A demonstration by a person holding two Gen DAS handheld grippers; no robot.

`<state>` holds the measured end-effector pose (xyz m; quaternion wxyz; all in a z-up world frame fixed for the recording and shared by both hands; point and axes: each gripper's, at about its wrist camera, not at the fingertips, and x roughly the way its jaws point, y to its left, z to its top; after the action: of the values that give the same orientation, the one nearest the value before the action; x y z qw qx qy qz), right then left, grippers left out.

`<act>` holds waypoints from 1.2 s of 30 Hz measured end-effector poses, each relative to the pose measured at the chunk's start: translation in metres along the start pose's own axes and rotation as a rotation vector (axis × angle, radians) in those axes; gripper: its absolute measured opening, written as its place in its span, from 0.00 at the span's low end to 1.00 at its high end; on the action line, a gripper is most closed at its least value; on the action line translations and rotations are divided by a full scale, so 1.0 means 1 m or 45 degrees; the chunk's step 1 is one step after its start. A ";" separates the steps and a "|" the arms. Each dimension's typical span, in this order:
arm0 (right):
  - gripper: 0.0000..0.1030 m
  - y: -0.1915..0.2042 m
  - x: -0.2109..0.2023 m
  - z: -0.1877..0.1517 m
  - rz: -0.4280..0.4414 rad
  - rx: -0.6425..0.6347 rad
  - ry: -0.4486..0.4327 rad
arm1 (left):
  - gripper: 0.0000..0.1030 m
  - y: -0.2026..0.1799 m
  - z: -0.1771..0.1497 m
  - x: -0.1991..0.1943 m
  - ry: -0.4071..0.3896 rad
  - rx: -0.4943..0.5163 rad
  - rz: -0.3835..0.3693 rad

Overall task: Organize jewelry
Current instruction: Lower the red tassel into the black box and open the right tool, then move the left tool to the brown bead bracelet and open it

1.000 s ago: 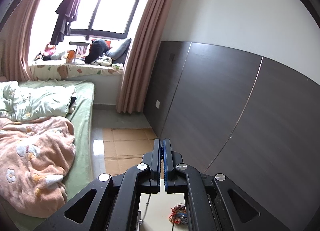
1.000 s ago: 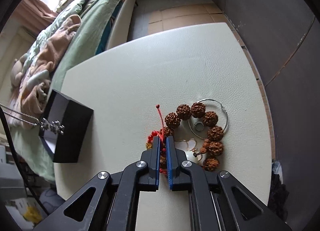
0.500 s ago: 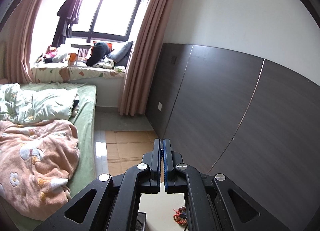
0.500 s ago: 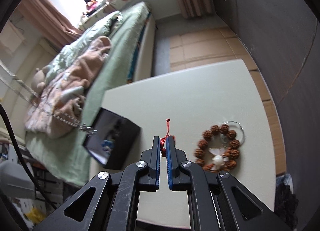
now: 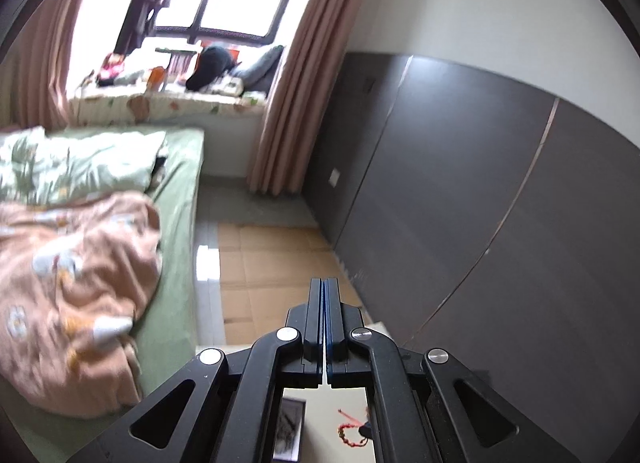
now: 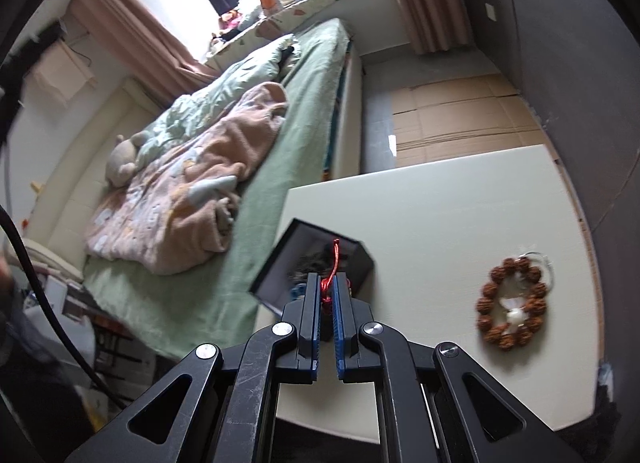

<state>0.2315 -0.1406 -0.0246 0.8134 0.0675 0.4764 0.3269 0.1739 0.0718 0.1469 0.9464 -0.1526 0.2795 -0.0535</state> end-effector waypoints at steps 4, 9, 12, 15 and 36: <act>0.07 0.007 0.015 -0.001 0.033 0.009 0.009 | 0.00 0.027 -0.031 0.023 0.108 -0.105 0.021; 0.07 0.012 0.033 0.001 0.064 0.037 0.019 | 0.00 0.061 -0.075 0.046 0.243 -0.219 0.063; 0.07 0.015 0.047 0.003 0.076 0.053 0.022 | 0.00 0.080 -0.101 0.059 0.321 -0.283 0.085; 0.07 0.020 0.057 0.005 0.075 0.067 0.019 | 0.00 0.095 -0.121 0.064 0.373 -0.345 0.104; 0.80 -0.039 0.022 -0.018 0.093 0.287 -0.127 | 1.00 0.079 -0.170 0.077 0.401 -0.366 0.079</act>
<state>0.2427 -0.1613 -0.0671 0.8109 0.1918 0.4664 0.2969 0.1470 0.0886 -0.0538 0.8607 -0.2671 0.4334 -0.0069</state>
